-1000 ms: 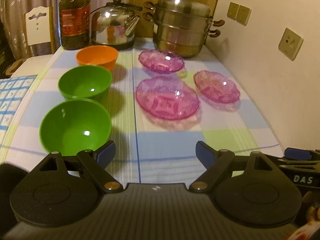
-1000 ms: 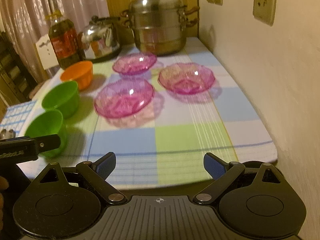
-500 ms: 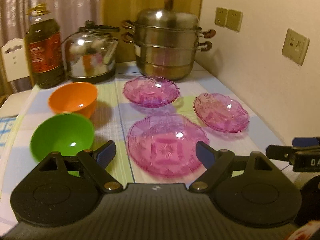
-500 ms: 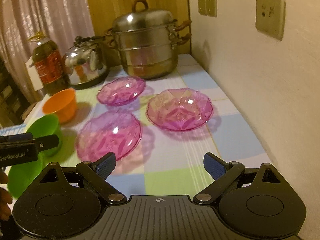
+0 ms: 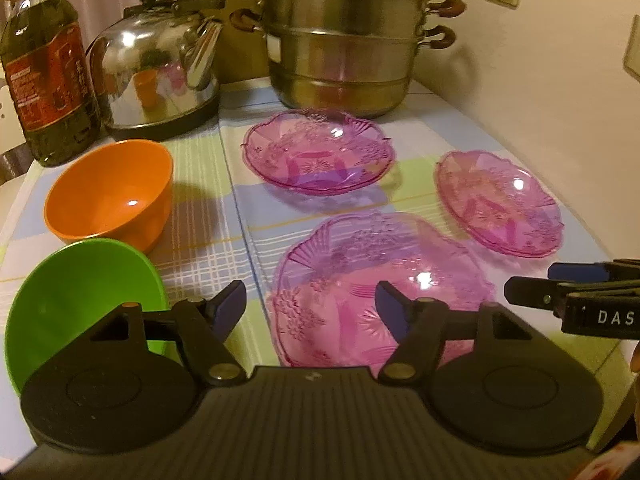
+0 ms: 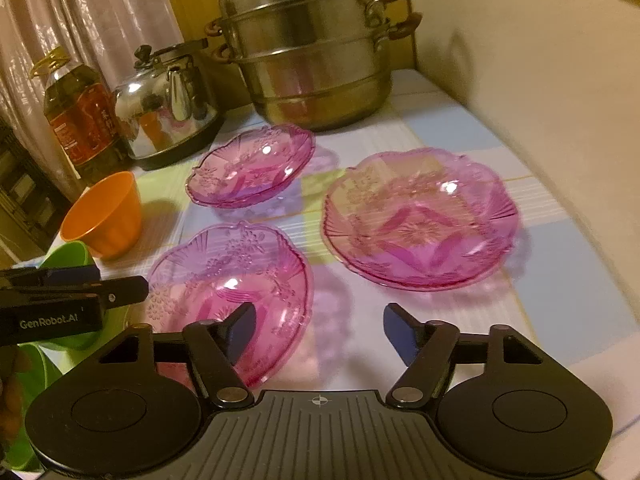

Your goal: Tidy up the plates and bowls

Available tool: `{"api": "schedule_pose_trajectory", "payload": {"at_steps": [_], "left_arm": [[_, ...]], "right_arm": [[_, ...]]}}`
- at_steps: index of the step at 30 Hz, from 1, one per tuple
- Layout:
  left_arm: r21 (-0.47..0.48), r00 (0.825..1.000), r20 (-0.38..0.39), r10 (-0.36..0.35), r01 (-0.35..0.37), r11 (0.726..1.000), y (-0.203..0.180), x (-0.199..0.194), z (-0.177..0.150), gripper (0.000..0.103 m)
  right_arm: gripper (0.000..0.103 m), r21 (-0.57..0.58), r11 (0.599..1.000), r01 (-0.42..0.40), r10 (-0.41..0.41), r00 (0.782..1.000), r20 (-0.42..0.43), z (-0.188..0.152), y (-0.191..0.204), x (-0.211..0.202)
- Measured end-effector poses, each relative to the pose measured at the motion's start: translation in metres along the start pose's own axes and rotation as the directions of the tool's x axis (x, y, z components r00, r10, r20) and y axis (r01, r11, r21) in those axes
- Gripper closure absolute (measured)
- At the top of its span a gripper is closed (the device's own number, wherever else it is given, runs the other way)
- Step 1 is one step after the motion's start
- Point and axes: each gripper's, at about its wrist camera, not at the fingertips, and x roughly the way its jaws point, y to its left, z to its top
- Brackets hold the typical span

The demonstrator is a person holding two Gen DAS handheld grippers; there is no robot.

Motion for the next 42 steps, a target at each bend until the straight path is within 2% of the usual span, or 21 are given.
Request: {"api": "schedule_pose_trajectory", "payload": {"at_steps": [8, 15, 20, 25, 30, 40, 42], "left_arm": [[0.007, 1.000, -0.024, 0.016, -0.016, 1.000, 0.001, 0.007, -0.009, 0.059], [-0.008, 0.998, -0.063, 0.026, -0.027, 1.000, 0.005, 0.016, -0.014, 0.065], [-0.018, 0.997, -0.067, 0.023, -0.025, 1.000, 0.006, 0.017, -0.015, 0.074], [-0.034, 0.997, -0.067, 0.029, -0.031, 0.999, 0.008, 0.017, -0.015, 0.080], [-0.028, 0.997, -0.071, 0.030, -0.032, 0.999, 0.008, 0.018, -0.016, 0.083], [-0.027, 0.993, -0.110, 0.033, -0.036, 0.999, 0.009, 0.027, -0.021, 0.085], [-0.028, 0.994, -0.099, 0.042, -0.045, 0.999, 0.008, 0.026, -0.020, 0.089]], "right_arm": [[0.045, 0.014, 1.000, 0.022, -0.022, 0.999, -0.025, 0.001, 0.007, 0.011], [0.057, 0.034, 0.999, 0.033, -0.030, 0.996, -0.080, -0.003, 0.002, 0.024], [0.066, 0.052, 0.998, 0.018, -0.013, 0.994, -0.106, -0.005, 0.002, 0.029], [0.071, 0.051, 0.999, 0.012, -0.006, 0.994, -0.114, -0.006, 0.003, 0.030], [0.087, 0.039, 0.999, 0.002, 0.002, 0.994, -0.107, -0.006, 0.007, 0.028], [0.092, 0.020, 1.000, 0.003, -0.001, 0.994, -0.109, -0.007, 0.011, 0.028], [0.092, 0.017, 1.000, 0.011, -0.009, 0.994, -0.108, -0.007, 0.012, 0.028]]}}
